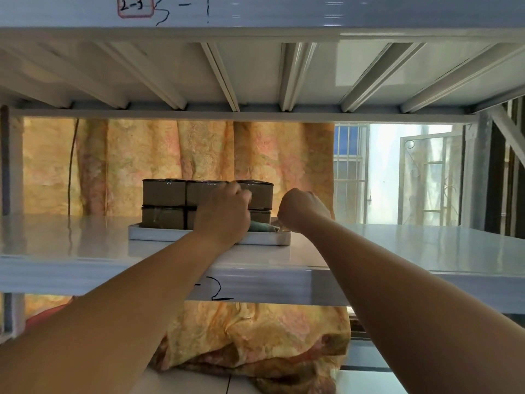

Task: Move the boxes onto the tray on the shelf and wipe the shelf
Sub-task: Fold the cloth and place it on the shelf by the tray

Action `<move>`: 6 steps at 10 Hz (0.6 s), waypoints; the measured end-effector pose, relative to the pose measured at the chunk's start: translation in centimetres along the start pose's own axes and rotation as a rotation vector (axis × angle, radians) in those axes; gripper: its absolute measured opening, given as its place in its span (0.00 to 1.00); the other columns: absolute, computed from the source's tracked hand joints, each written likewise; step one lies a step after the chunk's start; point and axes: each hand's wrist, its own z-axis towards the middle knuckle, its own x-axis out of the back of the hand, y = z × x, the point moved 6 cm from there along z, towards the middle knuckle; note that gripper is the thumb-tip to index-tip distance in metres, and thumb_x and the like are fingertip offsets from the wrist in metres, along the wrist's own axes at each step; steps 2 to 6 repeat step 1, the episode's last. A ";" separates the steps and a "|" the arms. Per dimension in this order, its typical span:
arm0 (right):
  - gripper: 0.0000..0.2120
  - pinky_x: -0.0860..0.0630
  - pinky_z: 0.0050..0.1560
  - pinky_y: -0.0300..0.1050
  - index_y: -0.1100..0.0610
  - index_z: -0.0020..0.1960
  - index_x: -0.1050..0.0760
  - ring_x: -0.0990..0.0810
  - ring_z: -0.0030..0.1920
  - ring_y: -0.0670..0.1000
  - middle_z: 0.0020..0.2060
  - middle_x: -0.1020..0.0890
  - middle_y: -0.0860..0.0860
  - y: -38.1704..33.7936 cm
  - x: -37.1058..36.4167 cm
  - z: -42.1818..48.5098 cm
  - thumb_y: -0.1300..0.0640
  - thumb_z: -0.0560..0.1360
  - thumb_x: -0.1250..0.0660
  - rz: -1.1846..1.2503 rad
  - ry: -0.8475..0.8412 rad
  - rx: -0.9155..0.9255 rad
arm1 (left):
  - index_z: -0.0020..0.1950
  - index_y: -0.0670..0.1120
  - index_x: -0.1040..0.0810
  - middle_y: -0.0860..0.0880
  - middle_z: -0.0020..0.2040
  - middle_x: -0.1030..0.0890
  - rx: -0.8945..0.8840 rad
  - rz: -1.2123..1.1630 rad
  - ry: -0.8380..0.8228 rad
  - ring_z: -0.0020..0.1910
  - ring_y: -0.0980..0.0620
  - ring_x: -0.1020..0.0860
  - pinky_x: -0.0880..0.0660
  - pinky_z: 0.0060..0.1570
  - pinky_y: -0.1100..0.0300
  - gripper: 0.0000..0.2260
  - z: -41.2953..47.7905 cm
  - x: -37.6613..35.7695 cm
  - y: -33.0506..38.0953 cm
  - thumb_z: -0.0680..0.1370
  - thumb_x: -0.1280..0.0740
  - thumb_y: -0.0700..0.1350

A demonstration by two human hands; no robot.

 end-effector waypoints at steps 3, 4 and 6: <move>0.04 0.27 0.44 0.47 0.57 0.46 0.29 0.24 0.48 0.57 0.45 0.23 0.55 -0.1 0.8 0.4 0.64 0.74 0.42 -0.001 0.007 0.041 | 0.70 0.45 0.32 0.45 0.72 0.34 -0.084 0.054 0.100 0.71 0.45 0.38 0.35 0.66 0.48 0.20 1.2 1.3 3.2 0.78 0.45 0.40; 0.04 0.27 0.44 0.47 0.57 0.46 0.29 0.24 0.48 0.57 0.45 0.23 0.55 -0.1 0.8 0.4 0.64 0.74 0.42 -0.001 0.007 0.041 | 0.70 0.45 0.32 0.45 0.72 0.34 -0.084 0.054 0.100 0.71 0.45 0.38 0.35 0.66 0.48 0.20 1.2 1.3 3.2 0.78 0.45 0.40; 0.04 0.27 0.44 0.47 0.57 0.46 0.29 0.24 0.48 0.57 0.45 0.23 0.55 -0.1 0.8 0.4 0.64 0.74 0.42 -0.001 0.007 0.041 | 0.70 0.45 0.32 0.45 0.72 0.34 -0.084 0.054 0.100 0.71 0.45 0.38 0.35 0.66 0.48 0.20 1.2 1.3 3.2 0.78 0.45 0.40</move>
